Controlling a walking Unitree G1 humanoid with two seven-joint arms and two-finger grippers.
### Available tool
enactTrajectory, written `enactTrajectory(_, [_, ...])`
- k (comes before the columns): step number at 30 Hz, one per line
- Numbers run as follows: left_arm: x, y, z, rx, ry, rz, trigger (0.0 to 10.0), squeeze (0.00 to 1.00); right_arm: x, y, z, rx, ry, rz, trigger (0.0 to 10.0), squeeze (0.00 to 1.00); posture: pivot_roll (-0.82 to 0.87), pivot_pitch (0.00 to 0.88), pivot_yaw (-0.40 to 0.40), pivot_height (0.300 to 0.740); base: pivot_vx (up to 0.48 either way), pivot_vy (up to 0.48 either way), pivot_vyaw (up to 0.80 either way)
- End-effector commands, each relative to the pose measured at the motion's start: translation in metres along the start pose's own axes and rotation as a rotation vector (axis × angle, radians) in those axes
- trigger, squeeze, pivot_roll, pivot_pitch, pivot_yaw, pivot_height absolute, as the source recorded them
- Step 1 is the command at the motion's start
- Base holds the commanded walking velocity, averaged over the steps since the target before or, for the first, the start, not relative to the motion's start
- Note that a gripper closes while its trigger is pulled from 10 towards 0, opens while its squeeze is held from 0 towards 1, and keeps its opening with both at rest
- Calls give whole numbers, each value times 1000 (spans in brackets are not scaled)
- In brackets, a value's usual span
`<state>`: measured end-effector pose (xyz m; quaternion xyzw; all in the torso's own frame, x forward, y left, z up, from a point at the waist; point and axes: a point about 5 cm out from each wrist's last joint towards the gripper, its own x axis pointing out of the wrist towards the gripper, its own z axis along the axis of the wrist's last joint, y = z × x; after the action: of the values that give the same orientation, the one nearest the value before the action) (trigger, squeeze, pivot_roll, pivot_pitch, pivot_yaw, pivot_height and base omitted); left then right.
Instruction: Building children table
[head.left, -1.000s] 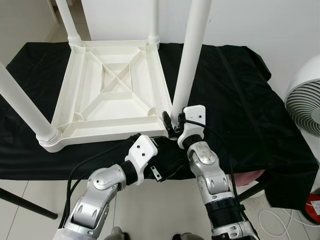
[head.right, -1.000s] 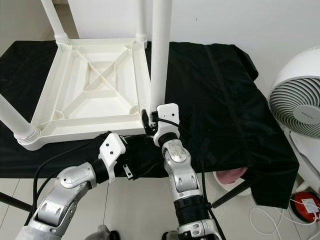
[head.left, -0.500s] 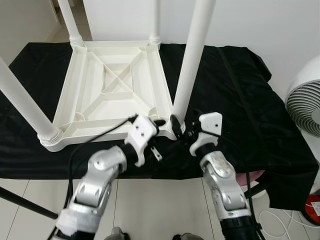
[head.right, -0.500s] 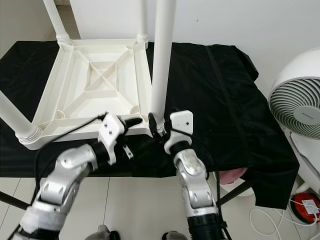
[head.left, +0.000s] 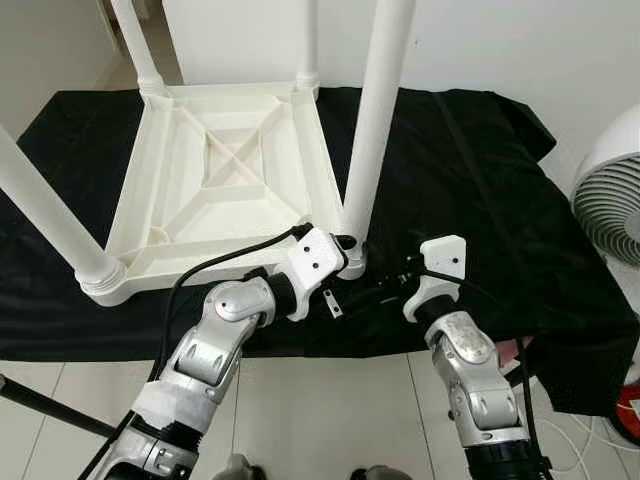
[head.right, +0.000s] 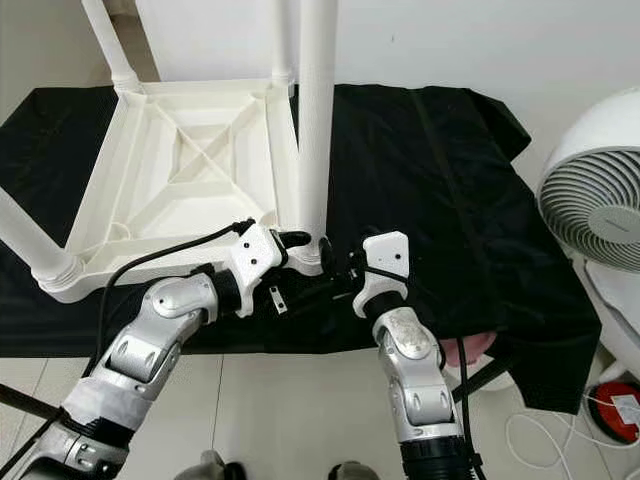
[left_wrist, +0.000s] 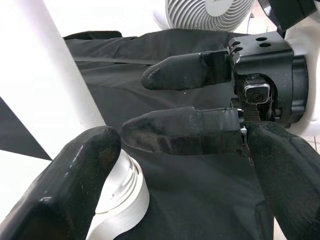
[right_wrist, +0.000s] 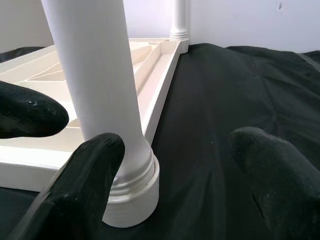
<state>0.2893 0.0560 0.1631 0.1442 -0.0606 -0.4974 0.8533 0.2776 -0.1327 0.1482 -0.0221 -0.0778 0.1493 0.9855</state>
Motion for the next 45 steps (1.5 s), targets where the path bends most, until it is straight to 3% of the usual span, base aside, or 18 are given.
enactTrajectory(1, [-40, 37, -25, -14, 147, 263, 10000, 0, -12, -11, 3, 2, -27, 4, 10000, 0, -142, 83, 72, 740, 0, 0, 0])
enactTrajectory(5, [-46, 25, -20, -29, 84, 233, 10000, 0, -15, -13, 5, -1, -46, 24, 10000, 0, -149, 89, 85, 740, 0, 0, 0])
enactTrajectory(9, [-54, 28, -17, -23, 59, 288, 10000, 0, -18, -17, 1, -7, -32, 15, 10000, 0, -141, 99, 90, 740, 0, 0, 0])
enactTrajectory(14, [-64, 32, -18, 33, 91, 261, 10000, 0, -18, -17, -1, -10, -24, 19, 10000, 0, -129, 103, 91, 740, 0, 0, 0])
enactTrajectory(16, [-73, 41, -17, 81, 117, 272, 10000, 0, -16, -17, -1, -16, -24, 24, 10000, 0, -128, 105, 92, 740, 0, 0, 0])
enactTrajectory(27, [-97, 65, -26, 122, 202, 314, 10000, 0, -17, -20, -1, -15, -29, 25, 10000, 0, -124, 103, 96, 740, 0, 0, 0])
enactTrajectory(29, [-104, 82, -28, 123, 230, 349, 10000, 0, -21, -20, -5, -19, -17, 39, 10000, 0, -124, 103, 96, 740, 0, 0, 0])
enactTrajectory(36, [-108, 97, -41, 145, 326, 395, 10000, 0, -21, -20, -7, -12, -14, 31, 10000, 0, -123, 101, 95, 740, 0, 0, 0])
enactTrajectory(38, [-106, 100, -50, 56, 345, 378, 10000, 0, -20, -21, -5, -15, -20, 24, 10000, 0, -133, 99, 100, 740, 0, 0, 0])
enactTrajectory(39, [-106, 100, -50, 56, 345, 378, 10000, 0, -20, -21, -5, -15, -20, 24, 10000, 0, -133, 99, 100, 740, 0, 0, 0])
enactTrajectory(42, [-102, 97, -45, 42, 282, 327, 10000, 0, -21, -23, -6, -22, -19, 16, 10000, 0, -140, 99, 101, 740, 0, 0, 0])
enactTrajectory(45, [-98, 96, -35, -34, 179, 306, 10000, 0, -22, -25, -6, -24, -16, 11, 10000, 0, -142, 96, 97, 740, 0, 0, 0])
